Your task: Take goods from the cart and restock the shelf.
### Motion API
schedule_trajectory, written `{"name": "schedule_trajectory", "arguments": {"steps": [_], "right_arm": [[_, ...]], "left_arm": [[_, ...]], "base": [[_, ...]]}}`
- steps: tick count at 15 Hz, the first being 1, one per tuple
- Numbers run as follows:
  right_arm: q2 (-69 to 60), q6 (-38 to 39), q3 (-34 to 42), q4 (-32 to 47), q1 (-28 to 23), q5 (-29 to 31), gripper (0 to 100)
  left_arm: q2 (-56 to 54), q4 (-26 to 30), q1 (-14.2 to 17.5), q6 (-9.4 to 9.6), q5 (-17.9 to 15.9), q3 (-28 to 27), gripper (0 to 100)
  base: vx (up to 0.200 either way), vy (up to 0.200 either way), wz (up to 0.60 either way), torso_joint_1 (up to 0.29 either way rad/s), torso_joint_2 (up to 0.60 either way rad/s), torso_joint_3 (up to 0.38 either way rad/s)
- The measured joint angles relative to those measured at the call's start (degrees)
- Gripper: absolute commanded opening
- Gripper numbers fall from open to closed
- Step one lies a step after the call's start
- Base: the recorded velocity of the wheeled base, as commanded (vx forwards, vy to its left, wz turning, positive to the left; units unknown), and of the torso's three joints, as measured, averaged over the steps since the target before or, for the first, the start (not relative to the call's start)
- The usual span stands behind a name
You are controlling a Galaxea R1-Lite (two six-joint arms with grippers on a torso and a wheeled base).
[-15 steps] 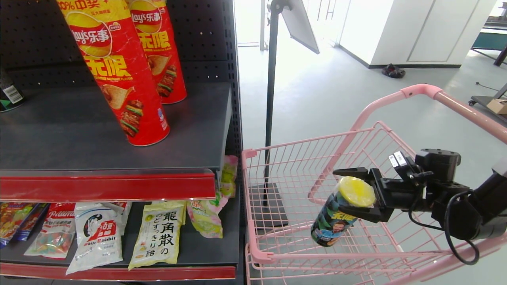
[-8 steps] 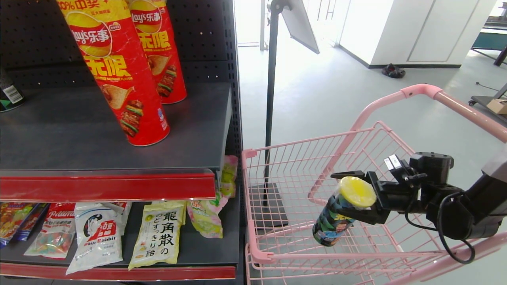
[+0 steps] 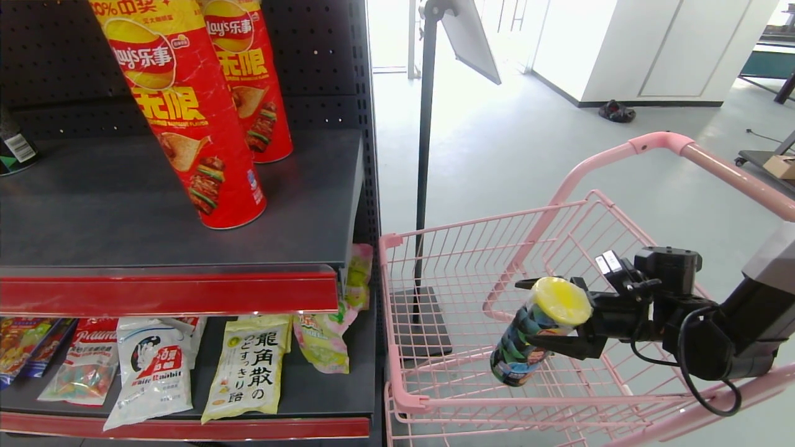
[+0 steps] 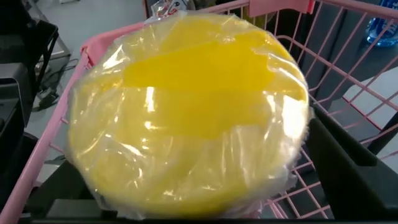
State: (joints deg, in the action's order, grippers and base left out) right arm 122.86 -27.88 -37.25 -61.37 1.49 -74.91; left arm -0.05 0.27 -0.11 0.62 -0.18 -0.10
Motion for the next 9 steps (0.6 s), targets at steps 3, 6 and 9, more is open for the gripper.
{"name": "schedule_trajectory", "arguments": {"steps": [3,6,9], "right_arm": [[1.0,-0.3,0.0,0.0,0.0,0.0,100],[2.5,-0.9,0.0,-0.1,0.0,0.0,100],[3.5,-1.1,0.0,0.0,0.0,0.0,0]], "left_arm": [[0.0,0.0,0.0,-0.02,0.0,0.0,100],[0.0,0.0,0.0,0.0,0.0,0.0,100],[0.0,0.0,0.0,0.0,0.0,0.0,100]], "base": [[0.0,0.0,0.0,0.0,0.0,0.0],[0.0,0.0,0.0,0.0,0.0,0.0],[0.0,0.0,0.0,0.0,0.0,0.0]]}}
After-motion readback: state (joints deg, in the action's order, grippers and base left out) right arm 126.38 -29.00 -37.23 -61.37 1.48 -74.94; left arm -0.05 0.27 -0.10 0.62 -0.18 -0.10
